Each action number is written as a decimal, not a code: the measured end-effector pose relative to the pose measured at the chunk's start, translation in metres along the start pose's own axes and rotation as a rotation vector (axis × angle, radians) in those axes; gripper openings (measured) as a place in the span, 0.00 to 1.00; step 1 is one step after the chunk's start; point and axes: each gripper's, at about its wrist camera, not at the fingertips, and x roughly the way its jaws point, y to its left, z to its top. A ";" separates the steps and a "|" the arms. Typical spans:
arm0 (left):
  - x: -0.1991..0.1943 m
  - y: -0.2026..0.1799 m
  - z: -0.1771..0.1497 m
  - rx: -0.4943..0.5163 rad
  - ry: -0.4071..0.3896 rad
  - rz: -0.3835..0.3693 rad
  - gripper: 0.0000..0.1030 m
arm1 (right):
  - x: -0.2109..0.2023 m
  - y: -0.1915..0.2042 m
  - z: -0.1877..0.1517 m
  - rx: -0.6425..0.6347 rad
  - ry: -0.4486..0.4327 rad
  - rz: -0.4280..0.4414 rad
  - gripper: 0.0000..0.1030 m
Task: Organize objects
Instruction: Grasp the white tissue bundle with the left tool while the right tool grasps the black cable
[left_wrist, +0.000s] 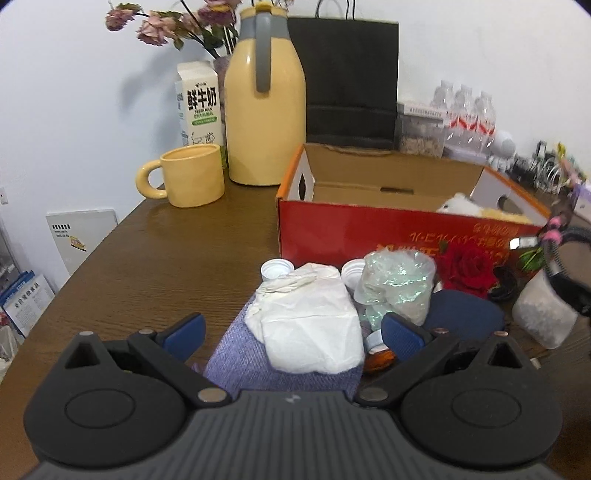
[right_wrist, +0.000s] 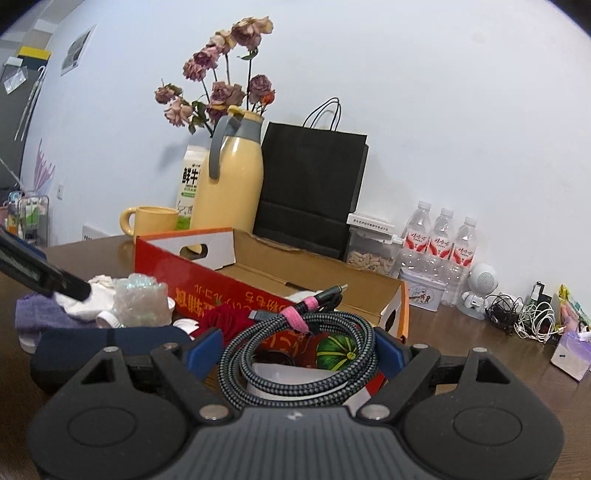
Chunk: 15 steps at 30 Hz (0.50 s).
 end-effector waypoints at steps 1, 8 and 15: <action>0.005 -0.002 0.002 0.005 0.010 0.017 1.00 | 0.000 -0.001 0.000 0.004 -0.003 -0.001 0.83; 0.033 -0.007 0.013 0.034 0.052 0.051 1.00 | -0.002 -0.003 0.000 0.017 -0.014 0.006 0.83; 0.049 -0.011 0.012 0.033 0.084 0.039 0.93 | -0.002 -0.006 -0.001 0.037 -0.014 0.012 0.83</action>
